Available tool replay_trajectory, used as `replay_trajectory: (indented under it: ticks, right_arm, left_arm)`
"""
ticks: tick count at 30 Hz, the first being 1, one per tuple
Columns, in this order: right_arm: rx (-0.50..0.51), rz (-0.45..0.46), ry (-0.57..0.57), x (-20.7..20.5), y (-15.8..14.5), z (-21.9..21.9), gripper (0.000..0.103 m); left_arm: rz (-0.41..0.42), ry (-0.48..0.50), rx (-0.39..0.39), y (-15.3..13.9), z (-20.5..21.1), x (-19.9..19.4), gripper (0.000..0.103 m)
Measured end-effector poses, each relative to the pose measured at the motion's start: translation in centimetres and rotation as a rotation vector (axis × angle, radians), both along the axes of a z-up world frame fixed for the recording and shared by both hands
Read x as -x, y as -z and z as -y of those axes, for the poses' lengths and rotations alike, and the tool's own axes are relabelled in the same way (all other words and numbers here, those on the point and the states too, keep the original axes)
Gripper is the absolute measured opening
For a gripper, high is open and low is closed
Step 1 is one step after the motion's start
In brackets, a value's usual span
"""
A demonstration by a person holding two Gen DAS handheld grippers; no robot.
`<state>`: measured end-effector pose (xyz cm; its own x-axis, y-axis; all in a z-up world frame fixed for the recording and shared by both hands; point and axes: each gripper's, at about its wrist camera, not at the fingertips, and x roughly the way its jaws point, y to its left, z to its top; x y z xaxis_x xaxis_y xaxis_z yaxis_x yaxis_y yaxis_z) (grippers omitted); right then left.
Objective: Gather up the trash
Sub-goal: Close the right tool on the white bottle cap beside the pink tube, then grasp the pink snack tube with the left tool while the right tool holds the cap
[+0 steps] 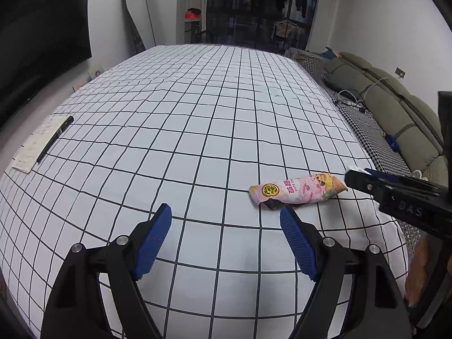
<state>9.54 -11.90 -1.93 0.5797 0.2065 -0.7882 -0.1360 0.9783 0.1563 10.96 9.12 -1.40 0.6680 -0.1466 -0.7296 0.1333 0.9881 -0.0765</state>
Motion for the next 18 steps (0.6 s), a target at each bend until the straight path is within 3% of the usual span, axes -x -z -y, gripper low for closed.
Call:
replay_trajectory:
  ticks: [9,18]
  right_arm:
    - [-0.066,-0.024,0.084,5.9,0.8,3.0,0.039]
    - [-0.113,-0.033,0.13,8.9,1.1,4.7,0.039]
  left_arm:
    - [0.014,0.034,-0.051,-0.2,0.9,-2.6,0.078]
    - [-0.013,0.04,-0.126,1.0,2.3,-6.4,0.078]
